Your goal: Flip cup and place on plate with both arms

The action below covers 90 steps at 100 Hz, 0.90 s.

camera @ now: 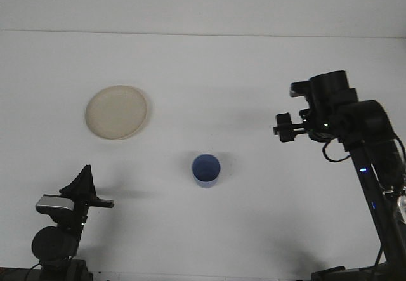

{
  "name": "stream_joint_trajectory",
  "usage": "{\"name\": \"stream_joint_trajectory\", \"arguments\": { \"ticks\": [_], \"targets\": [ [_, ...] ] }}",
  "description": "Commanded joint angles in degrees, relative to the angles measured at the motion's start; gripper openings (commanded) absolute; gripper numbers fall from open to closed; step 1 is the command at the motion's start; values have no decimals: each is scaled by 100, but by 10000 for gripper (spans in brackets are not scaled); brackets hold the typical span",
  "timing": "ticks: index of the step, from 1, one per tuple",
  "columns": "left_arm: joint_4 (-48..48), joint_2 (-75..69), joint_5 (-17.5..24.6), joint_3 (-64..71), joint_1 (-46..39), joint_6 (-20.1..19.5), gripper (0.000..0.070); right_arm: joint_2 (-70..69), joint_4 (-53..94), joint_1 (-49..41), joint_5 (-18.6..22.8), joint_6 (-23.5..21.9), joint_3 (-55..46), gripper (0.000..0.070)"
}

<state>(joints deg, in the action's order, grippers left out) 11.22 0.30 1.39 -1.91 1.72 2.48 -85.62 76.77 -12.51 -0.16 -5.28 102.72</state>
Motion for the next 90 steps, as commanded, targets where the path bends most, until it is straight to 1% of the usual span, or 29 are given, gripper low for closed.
{"name": "stream_joint_trajectory", "arguments": {
  "ticks": [1,8,15,31,70,81,90],
  "targets": [
    [81,-9,-28,111,-9,-7,11,107,162,332,-4,238,-9,535],
    [83,-11,-28,111,-9,-7,11,361,-37,684,20,295,-240,534],
    [81,-11,-28,111,-9,-7,11,732,-413,960,63,393,-675,534],
    [83,-11,-28,111,-11,-7,11,1862,-1637,1368,212,424,-2190,534],
    [81,-11,-28,111,-11,-7,11,4983,-4566,1397,212,385,-5939,533],
    [81,-11,-28,111,-11,-7,11,5733,-5086,1399,210,396,-6658,532],
    [83,-11,-28,111,-9,-7,11,6146,-5152,1397,186,481,-6931,532]
  ]
}}
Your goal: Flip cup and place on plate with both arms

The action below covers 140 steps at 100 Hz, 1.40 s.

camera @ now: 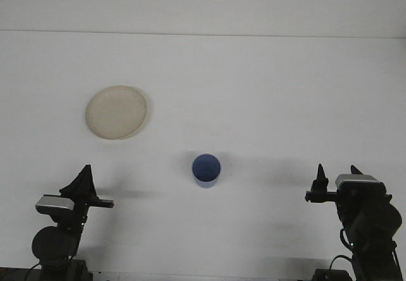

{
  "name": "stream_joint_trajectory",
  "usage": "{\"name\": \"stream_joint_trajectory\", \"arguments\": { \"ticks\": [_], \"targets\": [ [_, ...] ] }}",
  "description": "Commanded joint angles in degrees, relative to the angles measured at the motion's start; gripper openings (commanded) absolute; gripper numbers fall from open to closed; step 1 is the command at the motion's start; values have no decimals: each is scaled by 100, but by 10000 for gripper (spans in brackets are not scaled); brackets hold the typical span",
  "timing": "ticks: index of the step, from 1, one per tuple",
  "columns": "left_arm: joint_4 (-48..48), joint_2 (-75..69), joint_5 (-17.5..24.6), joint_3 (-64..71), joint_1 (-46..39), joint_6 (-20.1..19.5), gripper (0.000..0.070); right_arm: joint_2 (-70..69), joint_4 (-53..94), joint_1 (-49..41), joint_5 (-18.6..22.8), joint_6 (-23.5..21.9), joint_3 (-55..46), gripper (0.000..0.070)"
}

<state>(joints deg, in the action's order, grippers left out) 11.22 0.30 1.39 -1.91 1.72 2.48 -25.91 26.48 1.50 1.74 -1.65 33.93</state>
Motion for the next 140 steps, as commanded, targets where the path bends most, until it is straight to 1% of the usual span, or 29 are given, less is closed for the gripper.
{"name": "stream_joint_trajectory", "arguments": {
  "ticks": [1,6,26,93,111,118,124,131,140],
  "targets": [
    [81,-11,-28,111,-11,-7,11,210,-120,-4,-4,142,-61,532],
    [81,-11,-26,111,-11,-7,11,343,-122,-4,-22,216,-63,532],
    [81,-11,-28,111,-11,-7,11,601,-151,-2,-24,212,-63,532],
    [151,-11,-28,109,-11,-44,11,599,-286,-2,-26,210,-63,532],
    [186,9,-28,-197,-11,2,11,599,-289,-2,-26,210,-63,532],
    [74,61,-28,-463,-9,92,11,599,-289,-2,-26,210,-63,532],
    [-162,199,-28,-817,-11,339,11,599,-286,-2,-26,210,-63,532],
    [-638,514,-28,-1381,-9,612,11,599,-286,-2,-26,210,-63,532],
    [-1250,1060,-26,-2129,-9,715,11,599,-286,-2,-26,210,-63,532]
  ]
}}
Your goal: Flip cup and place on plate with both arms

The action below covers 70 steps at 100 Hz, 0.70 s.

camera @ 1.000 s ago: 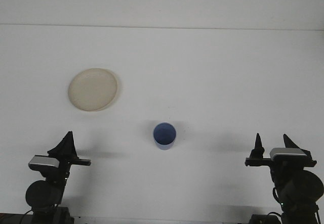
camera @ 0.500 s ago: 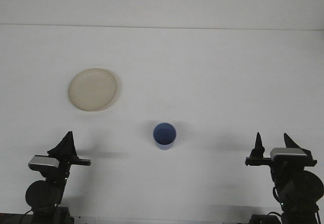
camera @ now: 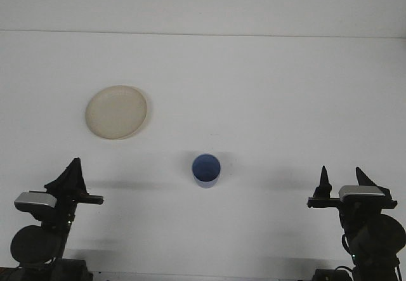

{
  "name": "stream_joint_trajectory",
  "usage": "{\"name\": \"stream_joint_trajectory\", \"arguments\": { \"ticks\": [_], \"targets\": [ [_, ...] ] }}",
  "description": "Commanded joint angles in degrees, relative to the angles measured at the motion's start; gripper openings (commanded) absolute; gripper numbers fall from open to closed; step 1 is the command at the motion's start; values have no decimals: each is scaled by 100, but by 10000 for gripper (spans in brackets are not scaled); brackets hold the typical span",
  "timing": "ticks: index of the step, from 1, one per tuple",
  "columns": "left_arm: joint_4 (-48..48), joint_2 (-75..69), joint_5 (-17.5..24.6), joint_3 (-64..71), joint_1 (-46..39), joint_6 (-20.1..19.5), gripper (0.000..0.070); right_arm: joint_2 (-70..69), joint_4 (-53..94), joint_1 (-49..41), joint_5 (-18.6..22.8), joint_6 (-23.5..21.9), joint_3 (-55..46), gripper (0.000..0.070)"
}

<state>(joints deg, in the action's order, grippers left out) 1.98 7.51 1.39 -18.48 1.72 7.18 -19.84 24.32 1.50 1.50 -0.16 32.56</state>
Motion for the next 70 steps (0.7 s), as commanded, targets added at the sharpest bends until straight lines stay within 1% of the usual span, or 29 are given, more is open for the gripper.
{"name": "stream_joint_trajectory", "arguments": {
  "ticks": [1,18,41,50,59,70],
  "targets": [
    [-446,455,-26,-616,-11,243,11,-9,-70,-2,-2,61,74,532],
    [-1971,1851,-26,-2367,-9,199,11,-9,-68,-2,-2,61,74,532],
    [-3681,3593,-7,-4249,-7,-208,11,-9,-68,-2,-2,61,74,532],
    [-4378,4188,-7,-4826,33,-238,11,-9,-70,-2,-2,61,74,532],
    [-4745,4579,-7,-5130,98,-308,11,-9,-68,-2,-2,61,74,532],
    [-4828,4795,-7,-5209,138,-328,11,-9,-68,-2,-2,61,74,532]
  ]
}}
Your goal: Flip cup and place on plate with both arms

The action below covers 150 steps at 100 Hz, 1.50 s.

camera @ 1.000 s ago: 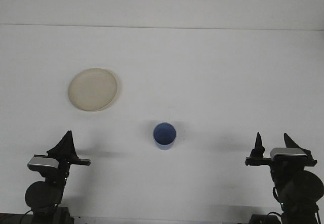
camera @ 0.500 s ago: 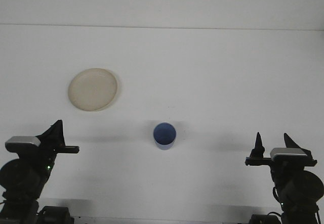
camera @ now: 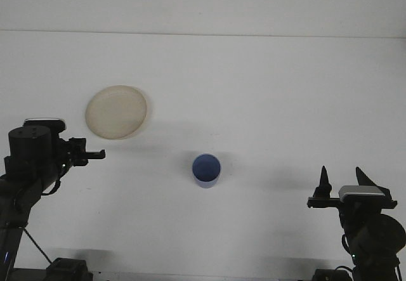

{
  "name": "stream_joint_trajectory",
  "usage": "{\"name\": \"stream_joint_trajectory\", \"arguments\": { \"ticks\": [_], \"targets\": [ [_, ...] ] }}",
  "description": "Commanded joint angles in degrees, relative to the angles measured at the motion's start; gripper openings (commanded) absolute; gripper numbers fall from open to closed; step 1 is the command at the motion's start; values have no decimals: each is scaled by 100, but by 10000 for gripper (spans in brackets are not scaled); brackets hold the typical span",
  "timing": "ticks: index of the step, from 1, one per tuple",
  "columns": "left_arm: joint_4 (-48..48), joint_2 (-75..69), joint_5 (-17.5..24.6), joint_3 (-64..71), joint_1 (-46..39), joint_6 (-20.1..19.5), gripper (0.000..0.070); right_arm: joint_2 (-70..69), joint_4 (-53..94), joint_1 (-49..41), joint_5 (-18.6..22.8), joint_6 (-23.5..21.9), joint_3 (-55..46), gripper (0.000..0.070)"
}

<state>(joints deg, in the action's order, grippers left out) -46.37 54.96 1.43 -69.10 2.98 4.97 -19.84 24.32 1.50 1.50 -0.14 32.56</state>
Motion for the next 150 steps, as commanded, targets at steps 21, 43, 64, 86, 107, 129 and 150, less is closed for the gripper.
{"name": "stream_joint_trajectory", "arguments": {
  "ticks": [21,43,64,86,107,129,150],
  "targets": [
    [13,79,-11,-146,9,-59,25,-9,-68,-2,-2,59,74,532],
    [-50,79,-13,-146,11,-13,497,-9,-68,-2,-2,59,74,532],
    [-127,118,13,-179,122,-13,547,-9,-68,-2,-2,59,74,532],
    [-225,684,280,-577,970,98,546,-9,-68,-2,-2,59,74,532],
    [-245,1945,286,-1266,2291,203,544,-9,-66,-2,0,57,74,532],
    [-557,3392,286,-2149,3235,184,544,-9,-68,-2,-2,59,74,532],
    [-649,4284,289,-2616,3792,4,544,-9,-68,-2,-2,59,74,532]
  ]
}}
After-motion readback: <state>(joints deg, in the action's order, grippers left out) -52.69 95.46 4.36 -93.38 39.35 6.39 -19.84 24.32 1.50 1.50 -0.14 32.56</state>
